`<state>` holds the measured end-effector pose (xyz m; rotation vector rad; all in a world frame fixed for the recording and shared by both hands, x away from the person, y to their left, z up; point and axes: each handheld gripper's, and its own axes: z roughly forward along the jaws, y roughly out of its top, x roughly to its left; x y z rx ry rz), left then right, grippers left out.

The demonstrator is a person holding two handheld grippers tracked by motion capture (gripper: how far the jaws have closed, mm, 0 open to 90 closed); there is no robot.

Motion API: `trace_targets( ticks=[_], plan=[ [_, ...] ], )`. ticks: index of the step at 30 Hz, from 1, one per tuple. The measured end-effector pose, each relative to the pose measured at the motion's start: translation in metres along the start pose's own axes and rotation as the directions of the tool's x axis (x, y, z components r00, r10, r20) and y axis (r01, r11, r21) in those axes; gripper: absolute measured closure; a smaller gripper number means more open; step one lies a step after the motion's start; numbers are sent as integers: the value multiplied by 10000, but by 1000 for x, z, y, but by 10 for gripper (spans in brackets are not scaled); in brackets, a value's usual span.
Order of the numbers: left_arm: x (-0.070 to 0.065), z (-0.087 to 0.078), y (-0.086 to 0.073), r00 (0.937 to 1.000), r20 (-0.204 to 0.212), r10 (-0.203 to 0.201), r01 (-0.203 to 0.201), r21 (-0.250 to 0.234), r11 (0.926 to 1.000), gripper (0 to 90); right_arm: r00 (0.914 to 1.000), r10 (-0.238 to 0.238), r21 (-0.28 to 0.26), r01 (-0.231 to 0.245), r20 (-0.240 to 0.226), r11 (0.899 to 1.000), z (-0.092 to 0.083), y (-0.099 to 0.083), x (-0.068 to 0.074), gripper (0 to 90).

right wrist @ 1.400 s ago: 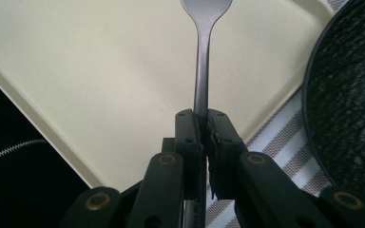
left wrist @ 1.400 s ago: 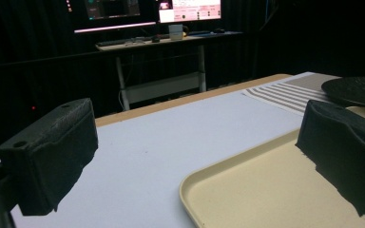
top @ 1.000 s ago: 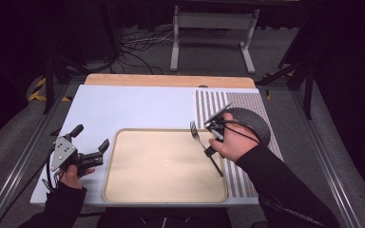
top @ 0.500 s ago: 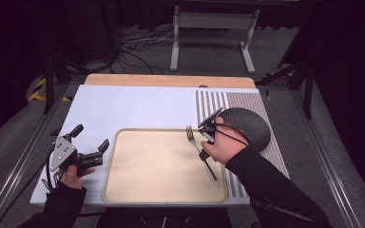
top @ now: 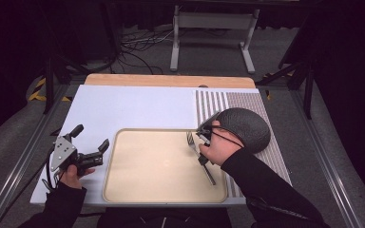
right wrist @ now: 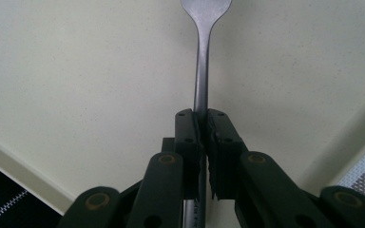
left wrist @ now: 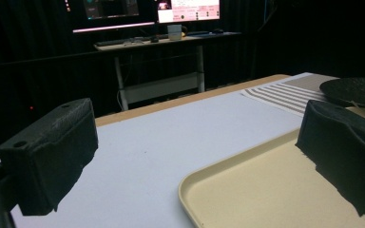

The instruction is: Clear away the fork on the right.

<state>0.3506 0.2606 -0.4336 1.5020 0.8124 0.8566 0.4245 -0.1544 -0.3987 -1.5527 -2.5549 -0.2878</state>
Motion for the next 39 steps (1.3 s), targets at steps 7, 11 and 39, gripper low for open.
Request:
trace_targets(
  ticks=[7,11,39],
  plan=[
    [0,0,0,10000,1,1,-1,-2,10000,5,9999,132,219,-132,-18,9997,5,0,0,842],
    [0,0,0,10000,0,22,-22,5,10000,5,9996,282,327,-282,0,9991,8,1,-1,842],
    [0,0,0,10000,26,57,-57,22,10000,5,9618,-2737,-3236,2566,-76,9107,-5,4,5,227]
  ],
)
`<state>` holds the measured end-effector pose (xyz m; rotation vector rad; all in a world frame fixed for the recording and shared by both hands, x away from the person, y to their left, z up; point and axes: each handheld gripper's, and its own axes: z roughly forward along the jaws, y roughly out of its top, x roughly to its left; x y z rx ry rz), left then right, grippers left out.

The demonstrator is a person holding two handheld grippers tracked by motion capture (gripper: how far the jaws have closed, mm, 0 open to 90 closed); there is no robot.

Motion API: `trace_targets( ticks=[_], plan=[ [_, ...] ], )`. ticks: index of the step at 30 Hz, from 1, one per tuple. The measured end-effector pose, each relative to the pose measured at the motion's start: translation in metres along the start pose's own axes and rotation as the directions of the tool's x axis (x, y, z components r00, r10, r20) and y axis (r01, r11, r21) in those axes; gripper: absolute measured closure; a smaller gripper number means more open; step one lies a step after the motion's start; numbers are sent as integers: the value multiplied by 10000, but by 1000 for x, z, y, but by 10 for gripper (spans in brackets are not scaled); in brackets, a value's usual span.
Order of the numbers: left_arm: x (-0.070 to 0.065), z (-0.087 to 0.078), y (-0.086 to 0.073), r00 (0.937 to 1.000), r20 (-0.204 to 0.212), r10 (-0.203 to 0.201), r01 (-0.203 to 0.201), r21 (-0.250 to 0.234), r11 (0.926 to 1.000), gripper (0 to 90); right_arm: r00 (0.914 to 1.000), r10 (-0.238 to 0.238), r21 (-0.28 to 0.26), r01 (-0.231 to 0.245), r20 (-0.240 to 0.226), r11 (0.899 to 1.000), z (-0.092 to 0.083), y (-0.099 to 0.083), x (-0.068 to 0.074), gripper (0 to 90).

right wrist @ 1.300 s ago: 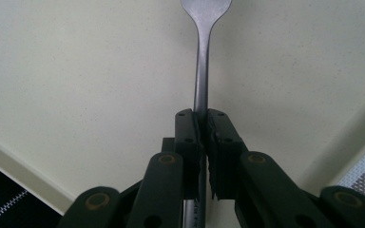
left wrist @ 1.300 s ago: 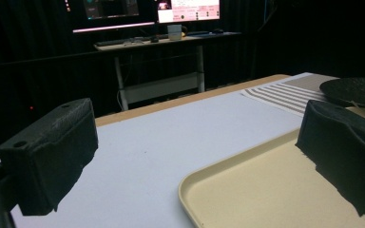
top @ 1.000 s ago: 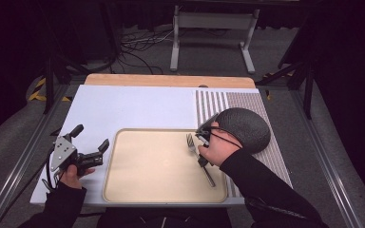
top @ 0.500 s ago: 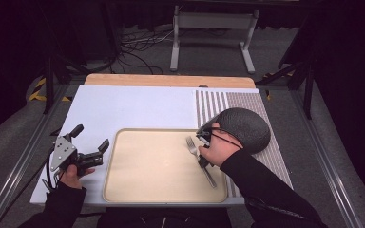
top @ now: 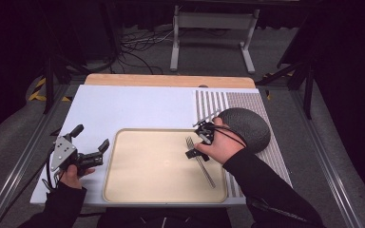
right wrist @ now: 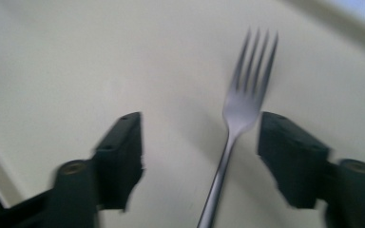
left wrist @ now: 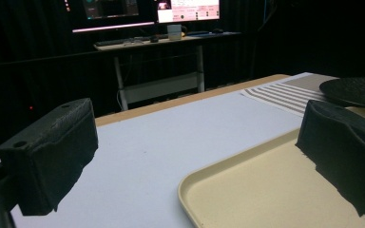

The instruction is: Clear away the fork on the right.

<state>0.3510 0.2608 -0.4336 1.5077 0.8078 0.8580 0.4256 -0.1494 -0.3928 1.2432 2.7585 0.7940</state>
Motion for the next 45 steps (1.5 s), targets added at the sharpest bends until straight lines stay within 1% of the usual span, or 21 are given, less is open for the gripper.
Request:
trace_targets(
  ticks=[3,4,5,6,9,10,14,15,18,25,29,30,31,32,33,34,35,37,41,44,45],
  plan=[
    [0,0,0,10000,-1,-32,32,-29,10000,5,9925,-1225,-981,1222,28,9876,0,3,1,175],
    [0,0,0,10000,-3,-32,32,-30,10000,5,9925,-1225,-981,1222,28,9876,0,3,1,175],
    [0,0,0,10000,-4,-33,33,-25,10000,5,9863,-1646,-1420,1616,-98,9766,1,5,2,175],
    [0,0,0,10000,-7,1,-1,8,10000,5,9863,-1646,-1420,1616,-98,9766,1,5,2,175],
    [0,0,0,10000,21,12,-12,2,10000,5,9677,-2517,-2150,2439,-95,9457,2,9,4,167],
    [0,0,0,10000,17,19,-19,-7,10000,5,9636,-2670,-2223,2579,-114,9403,3,10,4,170],
    [0,0,0,10000,20,24,-24,12,10000,5,9325,-3605,-2442,3447,-215,9064,8,15,2,234],
    [0,0,0,10000,34,31,-31,17,10000,5,9197,-3917,-2418,3742,-268,8953,11,16,0,259],
    [0,1,0,10000,37,27,-27,10,10000,5,8977,-4390,-2553,4161,-380,8728,18,19,-5,315],
    [0,1,0,10000,50,-13,13,-30,10000,5,8558,-5166,-2677,4921,-251,8283,29,23,-11,546],
    [1,1,0,10000,62,-21,21,-29,10000,5,8051,-5930,-2419,5780,131,7794,34,25,-14,703],
    [1,1,0,10000,62,-21,21,-29,10000,5,8051,-5930,-2419,5780,131,7794,34,25,-14,703],
    [1,1,0,10000,58,-25,25,-25,10000,5,7833,-6210,-2249,6106,297,7594,37,24,-16,778],
    [1,1,0,10000,58,-25,25,-25,10000,5,7833,-6210,-2249,6106,297,7594,37,24,-16,778],
    [1,1,0,10000,59,-26,26,-24,10000,5,7671,-6401,-2106,6334,439,7446,38,24,-18,826],
    [1,1,0,10000,61,-27,27,-23,10000,5,7671,-6401,-2106,6334,439,7446,38,24,-18,826],
    [1,1,0,10000,54,-32,32,-22,10000,5,7521,-6576,-1962,6521,452,7323,40,23,-20,873],
    [1,1,-1,10000,67,-36,36,-20,10000,5,7442,-6666,-1810,6619,431,7274,41,22,-21,897],
    [0,2,-1,10000,58,-30,30,-16,10000,5,7364,-6749,-1605,6724,466,7226,44,21,-23,900],
    [0,1,-1,10000,60,-24,24,-10,10000,5,7364,-6748,-1544,6731,497,7232,45,21,-23,900],
    [0,1,-1,10000,57,-31,31,-14,10000,5,7313,-6802,-1499,6788,499,7189,47,20,-24,900]
  ],
)
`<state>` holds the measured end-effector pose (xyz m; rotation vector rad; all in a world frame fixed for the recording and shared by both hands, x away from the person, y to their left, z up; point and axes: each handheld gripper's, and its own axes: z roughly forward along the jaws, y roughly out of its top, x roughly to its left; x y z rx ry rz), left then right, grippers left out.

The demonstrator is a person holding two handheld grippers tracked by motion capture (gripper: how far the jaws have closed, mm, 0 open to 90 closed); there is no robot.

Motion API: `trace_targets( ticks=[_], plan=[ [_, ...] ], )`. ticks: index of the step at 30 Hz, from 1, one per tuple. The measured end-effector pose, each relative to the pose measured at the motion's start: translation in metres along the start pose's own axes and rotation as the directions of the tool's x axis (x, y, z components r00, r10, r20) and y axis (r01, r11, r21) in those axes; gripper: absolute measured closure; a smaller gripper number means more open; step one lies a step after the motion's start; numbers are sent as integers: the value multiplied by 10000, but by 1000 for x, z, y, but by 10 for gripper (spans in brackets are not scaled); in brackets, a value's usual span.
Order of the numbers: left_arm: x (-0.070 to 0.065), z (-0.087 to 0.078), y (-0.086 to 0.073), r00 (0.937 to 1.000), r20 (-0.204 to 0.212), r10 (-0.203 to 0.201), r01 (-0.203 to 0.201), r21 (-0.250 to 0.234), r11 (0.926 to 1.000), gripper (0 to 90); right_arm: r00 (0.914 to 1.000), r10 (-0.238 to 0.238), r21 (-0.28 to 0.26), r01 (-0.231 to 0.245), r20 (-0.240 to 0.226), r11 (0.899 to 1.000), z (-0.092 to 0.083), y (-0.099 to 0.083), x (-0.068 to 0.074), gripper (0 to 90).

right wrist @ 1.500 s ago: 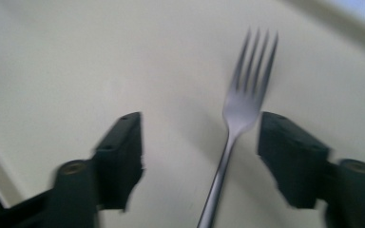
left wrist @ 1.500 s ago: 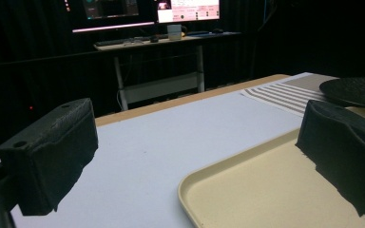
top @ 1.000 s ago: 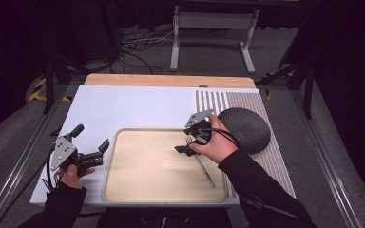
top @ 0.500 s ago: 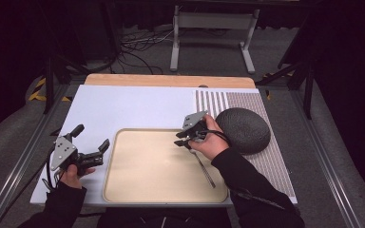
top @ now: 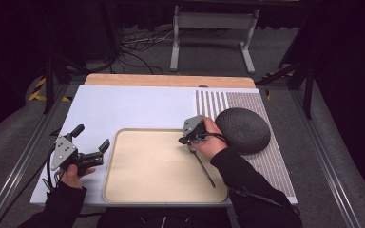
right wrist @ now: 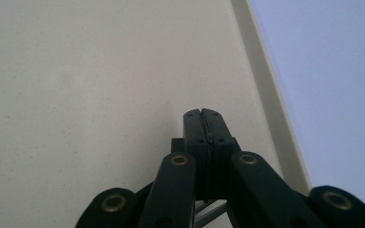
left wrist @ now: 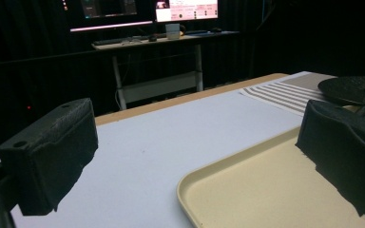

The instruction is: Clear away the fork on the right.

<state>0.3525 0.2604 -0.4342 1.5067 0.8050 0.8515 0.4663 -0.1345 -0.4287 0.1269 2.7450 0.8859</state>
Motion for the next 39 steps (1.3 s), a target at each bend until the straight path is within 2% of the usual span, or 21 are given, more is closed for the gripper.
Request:
trace_targets(
  ticks=[11,23,39],
  plan=[
    [0,0,0,10000,-2,-3,3,-4,10000,5,9997,-17,566,4,227,9984,1,-5,-1,900],
    [0,0,0,10000,-7,7,-7,0,10000,5,9981,177,1196,-246,586,9925,-7,-16,-7,900],
    [0,0,0,10000,-23,5,-5,9,10000,5,9949,298,1664,-456,959,9850,-17,-31,-14,900]
  ],
)
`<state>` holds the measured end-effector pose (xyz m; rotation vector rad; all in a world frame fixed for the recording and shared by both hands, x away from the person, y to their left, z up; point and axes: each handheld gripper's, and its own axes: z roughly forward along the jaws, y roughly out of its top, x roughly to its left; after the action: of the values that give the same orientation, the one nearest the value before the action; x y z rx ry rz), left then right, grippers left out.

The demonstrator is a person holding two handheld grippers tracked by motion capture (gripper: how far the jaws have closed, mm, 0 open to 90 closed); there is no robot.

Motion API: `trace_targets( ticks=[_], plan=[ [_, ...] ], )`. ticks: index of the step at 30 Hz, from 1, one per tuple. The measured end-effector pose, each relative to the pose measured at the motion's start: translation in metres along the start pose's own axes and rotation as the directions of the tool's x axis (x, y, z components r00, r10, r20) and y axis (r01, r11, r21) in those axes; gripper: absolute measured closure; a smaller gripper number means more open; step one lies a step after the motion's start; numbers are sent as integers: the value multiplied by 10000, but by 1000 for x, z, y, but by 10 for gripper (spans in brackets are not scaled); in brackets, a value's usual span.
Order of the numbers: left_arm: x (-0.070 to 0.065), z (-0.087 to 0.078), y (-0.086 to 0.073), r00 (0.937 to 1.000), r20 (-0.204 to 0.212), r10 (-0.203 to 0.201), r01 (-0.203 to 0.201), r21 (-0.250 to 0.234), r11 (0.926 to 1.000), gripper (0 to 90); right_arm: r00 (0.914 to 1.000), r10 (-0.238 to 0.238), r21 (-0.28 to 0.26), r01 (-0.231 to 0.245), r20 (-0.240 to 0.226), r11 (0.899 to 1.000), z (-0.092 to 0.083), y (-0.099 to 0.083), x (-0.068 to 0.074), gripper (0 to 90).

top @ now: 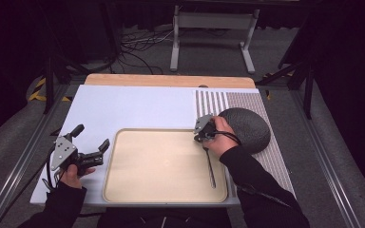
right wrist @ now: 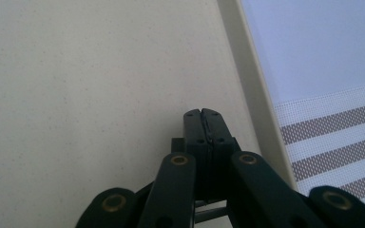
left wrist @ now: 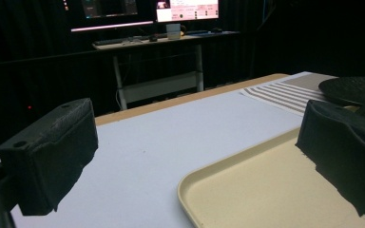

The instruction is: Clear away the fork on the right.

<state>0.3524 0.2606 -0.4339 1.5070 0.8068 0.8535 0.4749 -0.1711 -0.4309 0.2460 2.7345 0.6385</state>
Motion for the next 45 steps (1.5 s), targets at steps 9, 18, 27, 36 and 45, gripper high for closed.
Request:
trace_targets(
  ticks=[9,18,27,36,45],
  plan=[
    [0,0,0,10000,-7,-3,3,1,10000,5,9997,202,-9,-202,123,9998,-3,-7,-4,900],
    [0,0,0,10000,-5,-5,5,25,10000,5,9992,348,-213,-344,190,9992,-8,-7,-6,900],
    [0,0,0,10000,-27,-12,12,37,10000,5,9977,626,-906,-600,264,9941,-22,-2,-6,812],
    [0,-1,0,10000,-57,-9,9,44,10000,5,9790,2035,-2350,-2006,-121,9511,-33,4,-2,383],
    [-1,0,0,10000,-22,-7,7,28,10000,5,9673,2532,-3555,-2419,-151,9028,-51,8,2,152]
  ],
)
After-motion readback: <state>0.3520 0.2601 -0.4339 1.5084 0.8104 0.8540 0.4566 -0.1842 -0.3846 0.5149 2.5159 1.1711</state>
